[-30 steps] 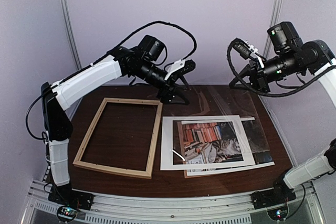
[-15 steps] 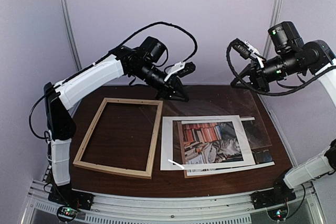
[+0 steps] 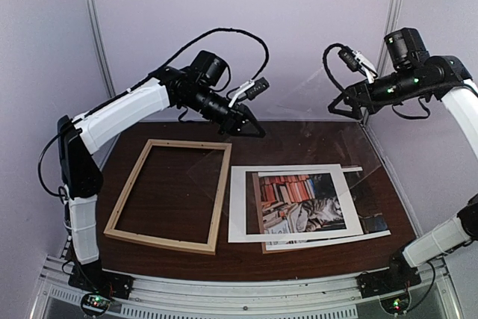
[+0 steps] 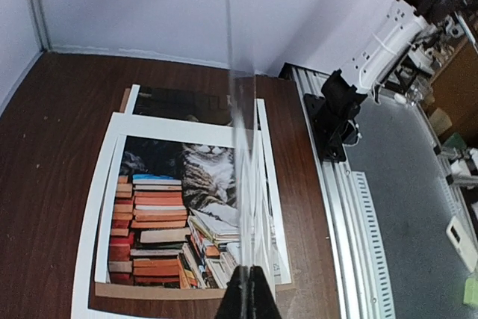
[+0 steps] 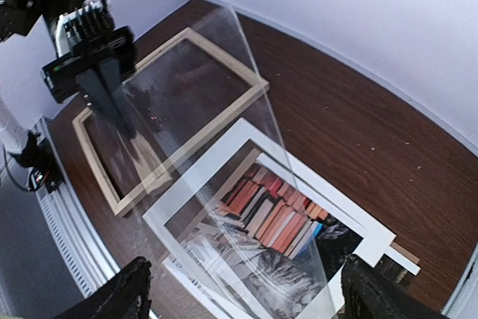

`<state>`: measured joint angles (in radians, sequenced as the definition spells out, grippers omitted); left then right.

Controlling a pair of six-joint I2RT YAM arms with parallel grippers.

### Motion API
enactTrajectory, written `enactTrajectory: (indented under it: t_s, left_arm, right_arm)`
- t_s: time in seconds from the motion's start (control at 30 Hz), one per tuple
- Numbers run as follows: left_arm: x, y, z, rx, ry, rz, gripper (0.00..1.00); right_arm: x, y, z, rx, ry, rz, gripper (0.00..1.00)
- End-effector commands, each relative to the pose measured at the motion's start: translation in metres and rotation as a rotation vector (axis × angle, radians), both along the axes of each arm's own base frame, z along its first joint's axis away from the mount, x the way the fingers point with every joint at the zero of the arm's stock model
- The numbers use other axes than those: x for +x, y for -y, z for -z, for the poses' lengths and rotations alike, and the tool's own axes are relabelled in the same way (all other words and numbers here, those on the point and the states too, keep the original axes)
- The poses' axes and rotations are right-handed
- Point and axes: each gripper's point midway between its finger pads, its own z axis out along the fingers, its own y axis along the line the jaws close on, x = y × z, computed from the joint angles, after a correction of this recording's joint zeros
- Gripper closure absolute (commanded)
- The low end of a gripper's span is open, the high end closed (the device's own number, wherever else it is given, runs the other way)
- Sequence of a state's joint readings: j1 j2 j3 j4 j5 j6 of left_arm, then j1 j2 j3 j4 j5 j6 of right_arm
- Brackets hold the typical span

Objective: Put the photo into the frame
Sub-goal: Pass from the right arm to the left, then pass from the left arm to the right

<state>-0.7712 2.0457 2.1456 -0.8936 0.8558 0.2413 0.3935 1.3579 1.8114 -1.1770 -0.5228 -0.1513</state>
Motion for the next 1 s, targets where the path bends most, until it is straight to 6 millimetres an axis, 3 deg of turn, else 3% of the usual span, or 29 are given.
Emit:
enactTrajectory:
  t_s: [0.0,0.2,0.37,0.57,0.8,0.97]
  left_arm:
    - [0.028,-0.024,-0.044,-0.135,-0.105,-0.176,1.0]
    - [0.046,-0.056,-0.047,-0.191,-0.203,-0.373,1.0]
    - [0.044,-0.065,-0.056,-0.242,-0.243,-0.431,1.0]
    - [0.036,-0.07,-0.068,-0.304,-0.253,-0.443,1.0]
    - [0.03,-0.071,-0.075,-0.351,-0.26,-0.419,1.0]
    - [0.028,-0.071,-0.084,-0.407,-0.265,-0.404,1.0]
  right_arm:
    - [0.031,0.031,-0.018,0.07,0.042,0.218,0.09]
    - [0.056,0.065,-0.002,0.159,-0.008,0.409,0.05]
    - [0.071,0.044,0.036,0.278,-0.101,0.374,0.06]
    - [0.082,0.011,0.098,0.41,-0.263,0.329,0.05]
    - [0.088,-0.025,0.129,0.529,-0.372,0.258,0.03]
    - [0.093,-0.038,0.143,0.543,-0.385,0.222,0.0]
